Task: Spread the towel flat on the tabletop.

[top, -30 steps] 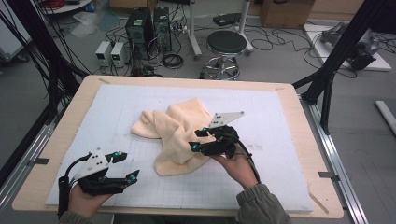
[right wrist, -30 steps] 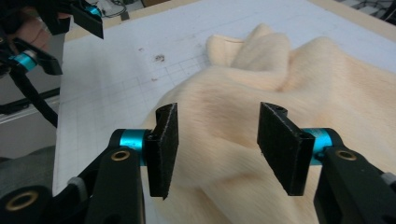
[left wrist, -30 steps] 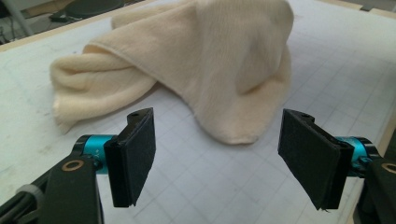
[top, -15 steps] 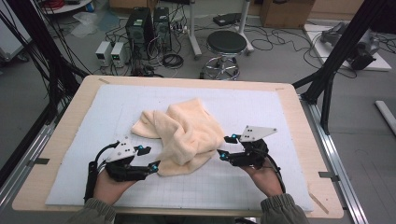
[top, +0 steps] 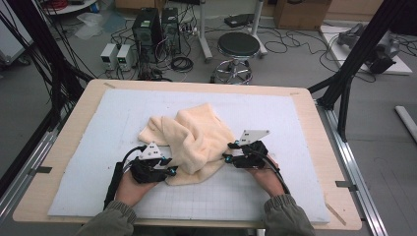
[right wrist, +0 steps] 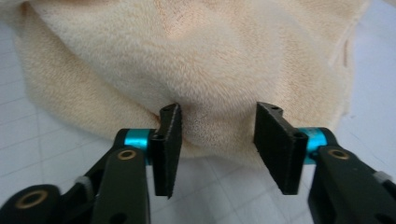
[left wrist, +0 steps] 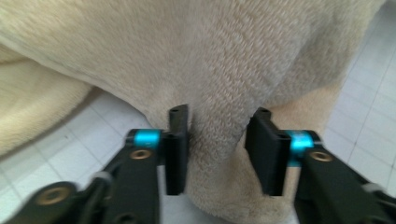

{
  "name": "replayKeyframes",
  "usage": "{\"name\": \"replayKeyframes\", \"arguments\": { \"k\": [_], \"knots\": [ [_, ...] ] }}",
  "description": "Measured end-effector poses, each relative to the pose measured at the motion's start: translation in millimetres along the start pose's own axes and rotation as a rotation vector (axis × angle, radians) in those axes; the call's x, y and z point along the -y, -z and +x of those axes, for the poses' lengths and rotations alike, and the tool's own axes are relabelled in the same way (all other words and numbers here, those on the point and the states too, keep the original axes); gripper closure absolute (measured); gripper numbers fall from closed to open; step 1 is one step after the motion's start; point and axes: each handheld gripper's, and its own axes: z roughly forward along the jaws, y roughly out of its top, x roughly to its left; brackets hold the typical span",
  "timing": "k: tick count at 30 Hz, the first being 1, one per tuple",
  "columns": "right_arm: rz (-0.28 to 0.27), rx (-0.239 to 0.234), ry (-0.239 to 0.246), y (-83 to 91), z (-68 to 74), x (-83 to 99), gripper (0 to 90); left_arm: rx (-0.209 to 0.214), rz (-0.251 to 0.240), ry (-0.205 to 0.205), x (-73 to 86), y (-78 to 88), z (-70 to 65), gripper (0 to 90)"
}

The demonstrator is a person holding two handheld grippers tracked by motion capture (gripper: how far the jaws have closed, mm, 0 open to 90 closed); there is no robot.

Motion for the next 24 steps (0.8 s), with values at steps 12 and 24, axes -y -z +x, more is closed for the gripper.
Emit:
{"name": "replayKeyframes", "arguments": {
  "k": [12,24],
  "knots": [
    [-0.058,-0.075,0.037,23.2,18.1,-12.8,84.3,-0.004,-0.054,-0.037,-1.3,43.2,-4.5,83.0],
    [-0.122,-0.12,0.132,88.7,71.2,-43.7,84.3,-0.043,-0.148,-0.11,-15.5,123.7,-21.6,83.0]
  ]
}}
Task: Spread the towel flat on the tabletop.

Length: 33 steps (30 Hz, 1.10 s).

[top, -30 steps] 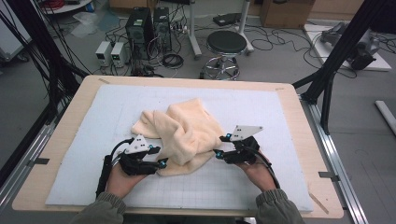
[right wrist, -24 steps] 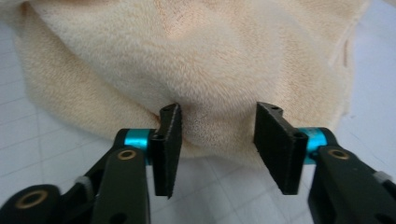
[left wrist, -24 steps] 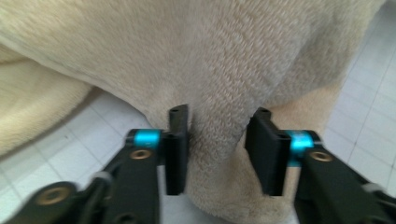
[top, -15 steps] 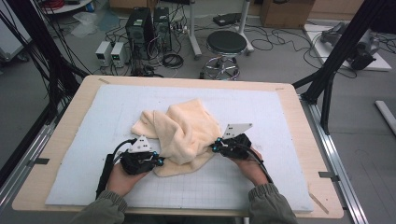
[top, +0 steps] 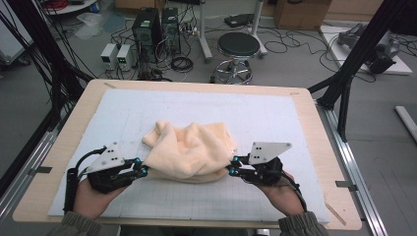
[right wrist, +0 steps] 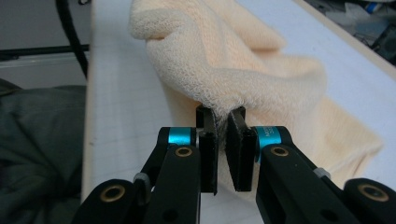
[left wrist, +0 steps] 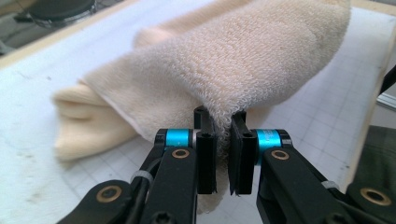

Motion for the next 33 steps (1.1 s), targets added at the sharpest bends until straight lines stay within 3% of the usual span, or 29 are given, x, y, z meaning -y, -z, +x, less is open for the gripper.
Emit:
{"name": "replayKeyframes", "arguments": {
  "k": [4,7,9,10,11,12,13,14,15,18,20,25,33],
  "knots": [
    [-0.015,-0.009,0.041,19.2,16.1,-23.8,84.2,-0.014,-0.023,-0.019,-10.5,22.1,-0.5,82.9],
    [0.005,0.006,0.041,18.8,11.6,-30.0,84.1,-0.025,-0.015,-0.02,-11.7,19.5,5.1,82.8],
    [0.012,0.014,0.006,10.6,0.8,-24.6,83.9,-0.03,0.005,0.017,-4.3,1.6,16.6,82.7],
    [0.012,0.014,0.006,10.6,0.8,-24.6,83.9,-0.03,0.005,0.017,-4.3,1.6,16.6,82.7],
    [0.025,0.036,-0.039,-1.4,-12.0,-15.4,83.7,-0.032,0.027,0.059,4.8,-14.6,26.6,82.6],
    [0.025,0.036,-0.039,-1.4,-12.0,-15.4,83.7,-0.032,0.027,0.059,4.8,-14.6,26.6,82.5],
    [0.032,0.042,-0.063,-8.1,-19.4,-9.8,83.6,-0.036,0.047,0.105,14.9,-31.4,35.8,82.5],
    [0.043,0.057,-0.122,-22.4,-34.2,1.9,83.5,-0.035,0.056,0.123,19.0,-39.4,39.3,82.4],
    [0.043,0.059,-0.15,-29.3,-41.4,7.9,83.5,-0.032,0.062,0.142,22.3,-46.8,41.9,82.3],
    [0.083,0.045,-0.219,-48.5,-58.2,20.9,83.0,-0.021,0.074,0.159,26.5,-58.1,45.3,81.5],
    [0.104,0.029,-0.227,-55.4,-61.9,24.7,82.6,-0.001,0.09,0.166,29.7,-65.5,46.4,80.7],
    [0.093,-0.004,-0.22,-53.0,-57.6,27.6,80.5,0.016,0.101,0.174,36.7,-62.1,48.7,74.0],
    [0.082,-0.05,-0.181,-34.0,-36.1,32.7,79.1,0.059,0.058,0.145,30.6,-42.8,40.0,53.6]
  ]
}}
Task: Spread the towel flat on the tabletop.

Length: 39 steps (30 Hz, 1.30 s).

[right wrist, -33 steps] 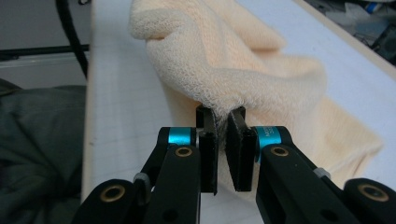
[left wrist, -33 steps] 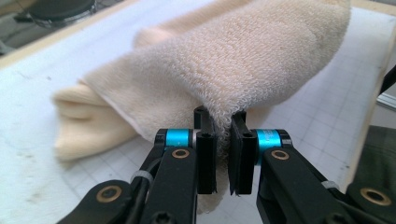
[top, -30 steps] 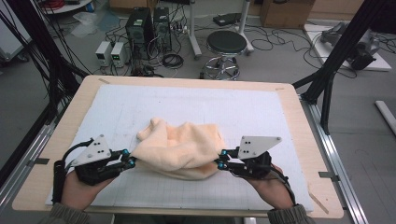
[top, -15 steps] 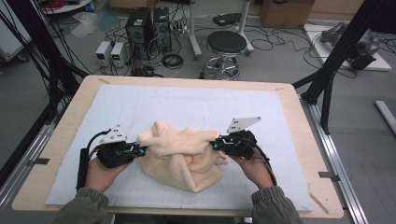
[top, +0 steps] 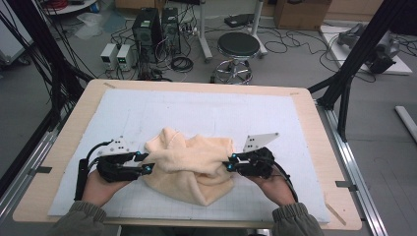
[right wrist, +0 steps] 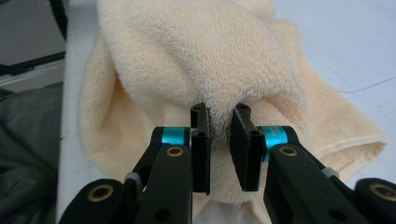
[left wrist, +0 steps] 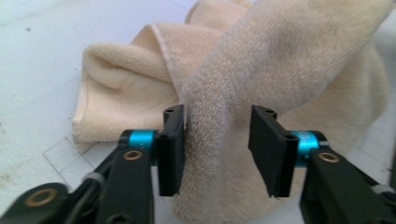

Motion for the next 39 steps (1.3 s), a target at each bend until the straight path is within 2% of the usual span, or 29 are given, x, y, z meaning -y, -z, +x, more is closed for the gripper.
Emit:
{"name": "replayKeyframes", "arguments": {
  "k": [3,4,5,9,13,15,19,21,22,25,28,30,31,32,33,39],
  "knots": [
    [-0.007,-0.012,0.018,7.9,9.8,3.2,79.0,0.019,-0.02,-0.019,-4.4,16.1,-3.8,50.1],
    [-0.007,-0.012,0.018,7.9,9.8,3.2,79.0,0.019,-0.02,-0.019,-4.4,16.1,-3.8,49.4],
    [-0.007,-0.024,0.034,12.0,16.2,5.5,77.1,0.024,-0.034,-0.028,-7.5,22.9,-5.3,49.2],
    [-0.019,-0.076,0.03,22.5,28.7,9.1,65.0,0.035,-0.057,-0.047,-15.0,32.5,-8.5,47.8],
    [-0.079,-0.076,0.053,38.3,37.8,1.0,60.4,0.039,-0.062,-0.055,-23.0,26.7,-7.9,48.2],
    [-0.092,-0.053,0.071,40.6,38.1,-7.9,57.8,0.048,-0.055,-0.056,-26.9,17.7,-6.9,48.4],
    [-0.08,-0.031,0.082,30.8,31.3,-21.4,55.0,0.072,-0.051,-0.053,-33.5,-0.9,-6.1,52.9],
    [-0.067,-0.028,0.08,8.8,18.4,-30.4,54.8,0.077,-0.046,-0.058,-36.6,-11.7,-6.3,56.7],
    [-0.063,-0.033,0.071,0.8,13.3,-31.5,54.8,0.097,-0.021,-0.059,-38.0,-23.9,-4.9,57.9],
    [-0.007,-0.044,0.029,-22.3,-2.3,-29.0,54.9,0.118,0.044,-0.063,-35.8,-37.9,-1.9,59.2],
    [0.047,-0.085,-0.018,-37.7,-8.5,-20.2,60.6,0.15,0.084,-0.075,-30.2,-44.0,-4.0,63.7],
    [0.072,-0.122,-0.038,-43.2,-7.4,-13.6,72.2,0.163,0.086,-0.072,-26.8,-45.0,-4.6,68.5],
    [0.082,-0.133,-0.045,-44.9,-6.6,-10.1,78.6,0.183,0.109,-0.062,-18.8,-46.4,-5.6,70.5],
    [0.095,-0.14,-0.044,-45.9,-5.4,-6.9,83.3,0.183,0.109,-0.062,-18.8,-46.4,-5.6,73.1],
    [0.112,-0.145,-0.047,-45.8,-3.3,-4.2,87.4,0.195,0.108,-0.067,-10.8,-44.6,-8.6,74.8],
    [0.069,-0.187,-0.04,-37.3,12.6,8.3,89.4,0.211,0.073,-0.071,3.4,-33.7,-20.0,82.0]
  ]
}}
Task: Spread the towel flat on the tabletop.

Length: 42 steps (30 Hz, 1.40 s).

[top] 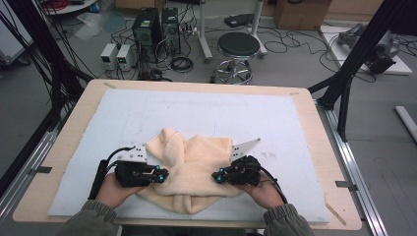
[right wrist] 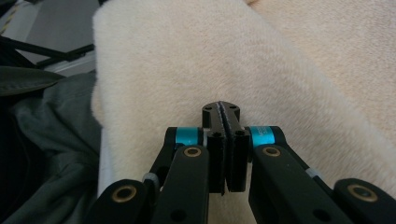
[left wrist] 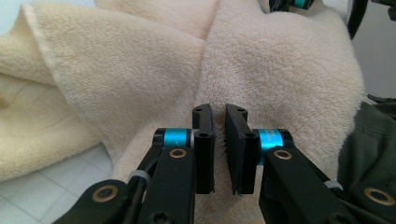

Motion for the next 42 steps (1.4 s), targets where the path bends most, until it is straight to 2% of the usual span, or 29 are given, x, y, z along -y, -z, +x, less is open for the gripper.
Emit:
{"name": "replayKeyframes", "arguments": {
  "k": [4,6,7,9,11,13,15,18,19,20,21,22,23,25,26,28,30,31,32,33,34,38,42],
  "knots": [
    [-0.031,0.001,0.031,5.0,10.5,5.2,89.0,0.024,0.002,-0.02,2.7,5.1,-9.4,82.8],
    [-0.058,0.034,0.048,8.7,13.4,3.1,79.4,0.029,0.003,-0.028,3.3,6.1,-12.0,82.7],
    [-0.079,0.047,0.046,11.2,12.9,1.0,75.6,0.034,-0.014,-0.032,2.7,10.5,-14.6,82.4],
    [-0.114,0.102,0.066,16.2,10.0,-4.5,66.6,0.032,-0.045,-0.026,-1.6,17.1,-13.2,80.4],
    [-0.15,0.122,0.068,20.2,3.9,-10.7,58.6,0.005,-0.073,-0.022,-9.4,23.2,-8.6,74.2],
    [-0.152,0.164,0.07,20.5,-4.0,-16.7,50.9,-0.031,-0.107,-0.005,-20.1,25.7,-0.4,67.5],
    [-0.14,0.164,0.069,17.4,-13.5,-19.8,46.3,-0.055,-0.131,0.007,-30.2,23.4,9.2,59.8],
    [-0.102,0.141,0.043,9.2,-27.0,-16.9,43.6,-0.053,-0.143,0.035,-35.9,11.8,25.2,52.5],
    [-0.074,0.126,0.027,5.4,-29.6,-15.0,43.7,-0.053,-0.143,0.035,-35.9,11.8,25.2,50.5],
    [-0.048,0.119,0.012,1.4,-31.4,-13.0,45.6,-0.051,-0.127,0.042,-35.3,6.1,29.9,49.9],
    [-0.048,0.119,0.012,1.4,-31.4,-13.0,45.6,-0.049,-0.094,0.047,-34.2,-0.5,33.2,49.9],
    [-0.019,0.099,0.016,-5.2,-32.7,-6.9,58.5,-0.042,-0.024,0.055,-31.5,-14.2,37.6,47.9],
    [-0.01,0.099,0.011,-6.8,-32.5,-3.6,66.2,-0.042,-0.024,0.055,-31.5,-14.2,37.6,47.4],
    [-0.011,0.073,-0.016,-7.5,-34.0,3.1,77.8,-0.026,0.03,0.053,-28.0,-26.3,38.0,49.1],
    [-0.023,0.07,-0.026,-7.0,-34.1,5.9,80.2,-0.021,0.062,0.048,-24.5,-35.4,35.3,51.3],
    [-0.031,0.065,-0.035,-4.2,-31.7,9.2,82.4,-0.027,0.108,0.035,-22.4,-40.6,32.9,59.1],
    [-0.029,0.061,-0.027,-2.1,-27.6,10.4,83.1,-0.02,0.132,0.02,-21.7,-43.0,30.4,70.9],
    [-0.029,0.061,-0.027,-2.1,-27.6,10.4,83.1,-0.02,0.132,0.02,-21.7,-43.0,30.4,77.2],
    [-0.032,0.063,-0.023,-1.6,-25.8,10.5,83.2,-0.028,0.145,0.008,-22.0,-43.2,27.6,77.2],
    [-0.032,0.063,-0.023,-1.6,-25.8,10.5,83.2,-0.028,0.145,0.008,-22.0,-43.2,27.6,82.6],
    [-0.038,0.053,-0.012,1.0,-16.5,9.5,83.2,-0.039,0.146,-0.021,-22.3,-36.8,19.6,84.8],
    [-0.06,0.039,0.013,8.7,0.1,7.5,83.2,-0.033,0.075,-0.007,-11.7,-18.5,9.0,86.0],
    [-0.075,0.035,0.048,15.7,16.6,8.8,83.1,-0.038,0.047,-0.011,2.8,0.0,-6.6,86.2]
  ]
}}
